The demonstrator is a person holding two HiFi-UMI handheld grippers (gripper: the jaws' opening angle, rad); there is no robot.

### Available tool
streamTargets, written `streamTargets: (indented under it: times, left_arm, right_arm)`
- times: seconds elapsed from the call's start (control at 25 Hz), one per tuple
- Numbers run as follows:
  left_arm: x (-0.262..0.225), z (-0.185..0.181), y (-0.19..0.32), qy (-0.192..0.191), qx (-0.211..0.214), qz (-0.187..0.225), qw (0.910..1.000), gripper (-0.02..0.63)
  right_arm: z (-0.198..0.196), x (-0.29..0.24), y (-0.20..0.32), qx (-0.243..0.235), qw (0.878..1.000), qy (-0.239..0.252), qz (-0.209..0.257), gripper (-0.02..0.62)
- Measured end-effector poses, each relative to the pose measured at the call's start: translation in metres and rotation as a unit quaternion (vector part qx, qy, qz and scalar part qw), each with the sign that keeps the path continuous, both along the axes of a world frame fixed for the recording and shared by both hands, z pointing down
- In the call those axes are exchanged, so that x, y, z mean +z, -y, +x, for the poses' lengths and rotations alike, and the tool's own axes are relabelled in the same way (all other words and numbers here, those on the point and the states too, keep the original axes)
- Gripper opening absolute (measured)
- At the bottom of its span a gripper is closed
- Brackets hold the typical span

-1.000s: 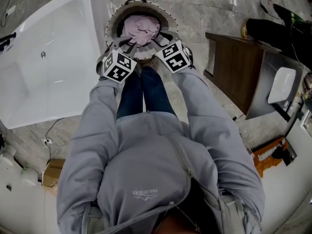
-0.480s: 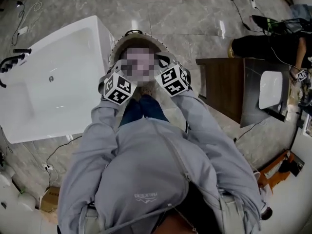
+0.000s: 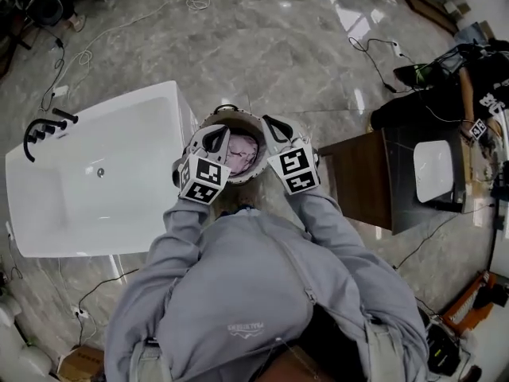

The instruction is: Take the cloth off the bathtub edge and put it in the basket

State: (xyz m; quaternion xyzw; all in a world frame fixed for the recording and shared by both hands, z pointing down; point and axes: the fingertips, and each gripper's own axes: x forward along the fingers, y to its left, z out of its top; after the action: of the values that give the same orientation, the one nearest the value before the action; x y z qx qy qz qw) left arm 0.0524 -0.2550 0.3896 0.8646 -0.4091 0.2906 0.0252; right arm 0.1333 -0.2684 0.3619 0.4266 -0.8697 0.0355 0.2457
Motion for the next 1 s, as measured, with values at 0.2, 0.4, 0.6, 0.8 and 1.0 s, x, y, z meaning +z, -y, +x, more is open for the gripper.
streamTargets:
  times: [0.2, 0.4, 0.6, 0.8, 1.0]
  left_arm:
    - [-0.08, -0.01, 0.003, -0.073, -0.06, 0.072, 0.9929, 0.003]
    - [-0.135, -0.018, -0.009, -0.148, -0.106, 0.137, 0.9738, 0.003]
    - [-0.157, -0.027, -0.029, -0.179, -0.136, 0.184, 0.9568, 0.003]
    - [-0.154, -0.03, -0.038, -0.179, -0.145, 0.194, 0.9537, 0.003]
    - [-0.154, -0.029, -0.044, -0.181, -0.145, 0.193, 0.9535, 0.004]
  right_arm:
    - [0.001, -0.074, -0.005, 0.035, 0.995, 0.067, 0.067, 0.005]
    - [0.016, -0.113, -0.017, 0.087, 0.982, 0.13, 0.108, 0.005]
    - [0.013, -0.125, -0.039, 0.092, 0.978, 0.127, 0.138, 0.005]
    - [0.004, -0.121, -0.051, 0.08, 0.979, 0.123, 0.141, 0.005]
    - [0.003, -0.12, -0.055, 0.077, 0.979, 0.133, 0.135, 0.005]
